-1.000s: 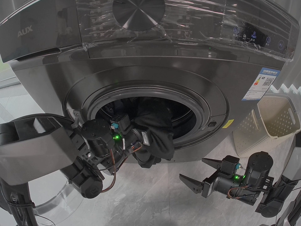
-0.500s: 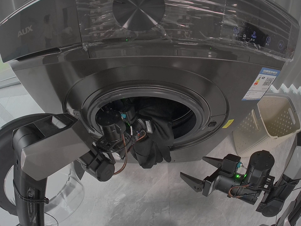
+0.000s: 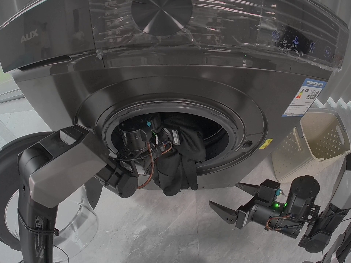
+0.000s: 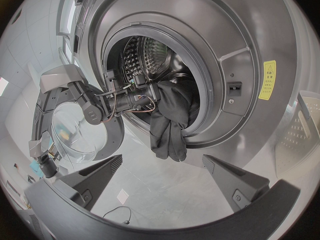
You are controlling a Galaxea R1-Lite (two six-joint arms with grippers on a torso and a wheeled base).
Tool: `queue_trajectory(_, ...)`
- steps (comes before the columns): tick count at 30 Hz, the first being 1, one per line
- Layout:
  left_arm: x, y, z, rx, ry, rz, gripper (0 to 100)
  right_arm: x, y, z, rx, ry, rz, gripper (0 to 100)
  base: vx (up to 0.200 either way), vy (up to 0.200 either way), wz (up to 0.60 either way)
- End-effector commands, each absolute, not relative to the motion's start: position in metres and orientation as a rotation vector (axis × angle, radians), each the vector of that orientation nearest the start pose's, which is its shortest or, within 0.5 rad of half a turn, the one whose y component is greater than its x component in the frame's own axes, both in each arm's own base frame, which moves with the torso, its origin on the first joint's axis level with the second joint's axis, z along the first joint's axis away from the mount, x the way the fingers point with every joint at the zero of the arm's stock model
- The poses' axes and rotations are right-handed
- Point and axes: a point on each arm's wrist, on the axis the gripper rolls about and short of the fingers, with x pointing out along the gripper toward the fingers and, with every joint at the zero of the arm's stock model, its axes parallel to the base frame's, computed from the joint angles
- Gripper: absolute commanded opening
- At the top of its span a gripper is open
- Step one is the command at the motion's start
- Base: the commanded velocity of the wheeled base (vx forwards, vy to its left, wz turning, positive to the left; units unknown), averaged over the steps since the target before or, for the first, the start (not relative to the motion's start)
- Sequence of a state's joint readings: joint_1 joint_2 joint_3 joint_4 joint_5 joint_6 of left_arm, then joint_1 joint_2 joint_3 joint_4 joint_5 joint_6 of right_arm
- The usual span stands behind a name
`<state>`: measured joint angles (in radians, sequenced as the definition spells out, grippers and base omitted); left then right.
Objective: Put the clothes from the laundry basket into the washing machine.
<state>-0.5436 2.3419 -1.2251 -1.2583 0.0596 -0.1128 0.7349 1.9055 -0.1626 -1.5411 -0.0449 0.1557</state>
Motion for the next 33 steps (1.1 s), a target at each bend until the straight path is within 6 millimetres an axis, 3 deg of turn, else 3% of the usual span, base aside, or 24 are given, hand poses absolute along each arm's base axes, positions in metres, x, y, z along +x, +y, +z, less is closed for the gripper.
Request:
queue_trajectory(1,0.402,-0.240,0.101,-0.155,-0.102,-0.484,0,0.181,0.164,0.077,0.070,0.246,0.674,100,0.000,0.000,0.00)
queue_trajectory(7,0.424,-0.241,0.092,-0.151,-0.094,-0.451,0,0.182,0.162,0.076,0.069,0.251,0.665,100,0.000,0.000,0.00)
queue_trajectory(12,0.440,-0.237,0.104,-0.162,-0.123,-0.423,0,0.182,0.161,0.075,0.070,0.254,0.662,100,0.000,0.000,0.00)
queue_trajectory(25,0.445,-0.235,0.118,-0.165,-0.133,-0.407,0,0.181,0.162,0.075,0.068,0.255,0.671,100,0.000,0.000,0.00)
queue_trajectory(26,0.444,-0.236,0.117,-0.165,-0.128,-0.407,100,0.181,0.162,0.075,0.069,0.255,0.670,100,0.000,0.000,0.00)
queue_trajectory(33,0.418,-0.236,0.107,-0.130,0.028,-0.424,100,0.181,0.163,0.076,0.069,0.253,0.671,100,0.000,0.000,0.00)
